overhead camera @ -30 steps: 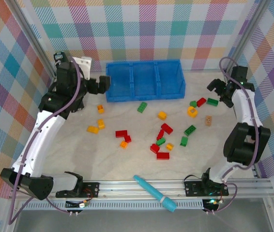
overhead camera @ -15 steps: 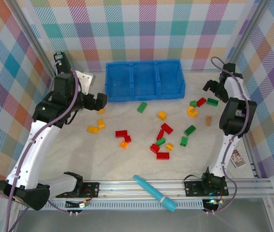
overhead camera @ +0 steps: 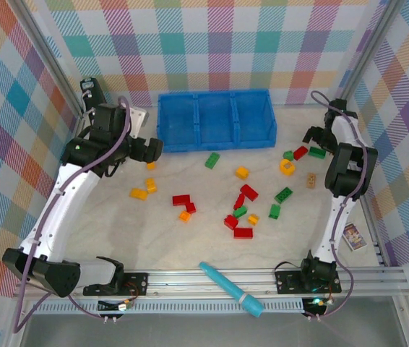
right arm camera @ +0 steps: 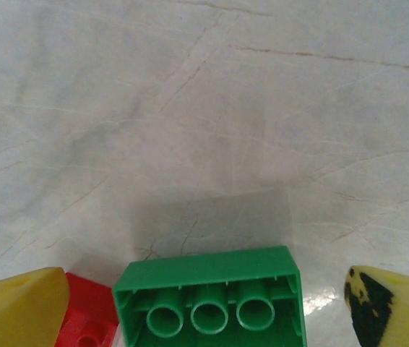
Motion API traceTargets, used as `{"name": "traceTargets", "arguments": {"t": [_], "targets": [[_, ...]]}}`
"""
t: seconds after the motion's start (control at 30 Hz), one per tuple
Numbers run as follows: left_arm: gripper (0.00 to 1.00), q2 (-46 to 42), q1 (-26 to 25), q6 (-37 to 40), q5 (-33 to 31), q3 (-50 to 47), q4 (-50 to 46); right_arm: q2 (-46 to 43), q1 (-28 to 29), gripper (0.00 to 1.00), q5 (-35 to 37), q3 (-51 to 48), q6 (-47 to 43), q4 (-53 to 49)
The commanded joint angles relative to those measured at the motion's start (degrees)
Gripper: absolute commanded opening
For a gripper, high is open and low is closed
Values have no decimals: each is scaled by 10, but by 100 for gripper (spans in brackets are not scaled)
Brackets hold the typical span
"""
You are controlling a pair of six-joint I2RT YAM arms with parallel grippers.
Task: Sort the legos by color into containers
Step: Pick up the lego from the top-right of the table, then place the lego in the container.
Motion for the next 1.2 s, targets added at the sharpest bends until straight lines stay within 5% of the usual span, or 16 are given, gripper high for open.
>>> {"name": "traceTargets", "arguments": {"t": [0.0,0.2,0.43,0.6,0.9,1.17], "targets": [[100,0,0,-3,-7,26,-20,20,-3,95,1,14,-15,-14],[100,0,0,-13,-4,34,-26,37,-5,86,-1,28,-18,-21],[100,-5,0,-23,-2,41,-30,41,-9,61,-6,31,-26,-29],[100,-13,0,-24,1,40,-30,30,-11,52,-10,21,-31,-39],[100,-56,1,-8,-8,13,-17,-125,12,49,-46,-23,-18,-41],[100,-98,1,3,-15,-25,-6,-154,143,49,-13,150,-41,-103]]}}
